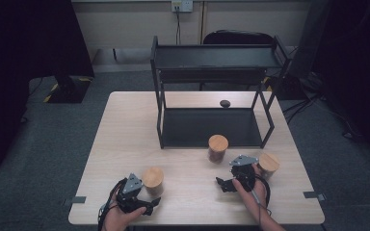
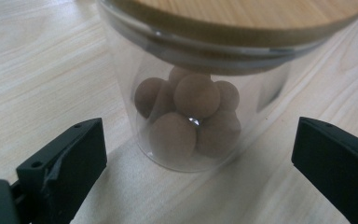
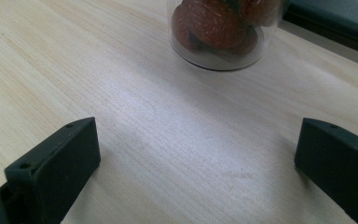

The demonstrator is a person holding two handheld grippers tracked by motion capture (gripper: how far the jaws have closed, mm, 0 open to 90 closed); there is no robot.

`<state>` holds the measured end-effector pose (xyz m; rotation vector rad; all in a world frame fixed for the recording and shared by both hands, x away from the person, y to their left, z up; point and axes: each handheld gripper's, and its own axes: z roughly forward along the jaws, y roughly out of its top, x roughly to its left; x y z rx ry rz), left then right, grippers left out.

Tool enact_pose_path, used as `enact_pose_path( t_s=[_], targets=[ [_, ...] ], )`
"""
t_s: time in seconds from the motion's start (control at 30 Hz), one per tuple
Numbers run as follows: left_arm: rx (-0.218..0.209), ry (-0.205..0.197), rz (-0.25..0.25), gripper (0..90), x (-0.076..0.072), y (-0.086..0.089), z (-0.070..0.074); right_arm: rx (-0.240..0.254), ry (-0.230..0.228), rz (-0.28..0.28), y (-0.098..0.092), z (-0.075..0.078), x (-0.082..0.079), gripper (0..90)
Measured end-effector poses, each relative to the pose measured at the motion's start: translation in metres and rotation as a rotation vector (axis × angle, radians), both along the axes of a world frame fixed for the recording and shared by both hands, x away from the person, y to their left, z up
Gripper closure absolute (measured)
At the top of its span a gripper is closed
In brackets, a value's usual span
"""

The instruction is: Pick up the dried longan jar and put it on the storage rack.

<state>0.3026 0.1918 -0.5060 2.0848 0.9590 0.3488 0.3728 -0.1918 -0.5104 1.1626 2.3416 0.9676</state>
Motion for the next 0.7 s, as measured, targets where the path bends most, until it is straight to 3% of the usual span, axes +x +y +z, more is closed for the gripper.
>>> enact_pose_path(
  t_s=[0.7],
  targets=[
    [-0.017, -0.021, 0.009, 7.8, 0.015, -0.008, 0.001, 0.0, 0.0, 0.0, 0.0, 0.0, 0.0, 0.0]
  ],
)
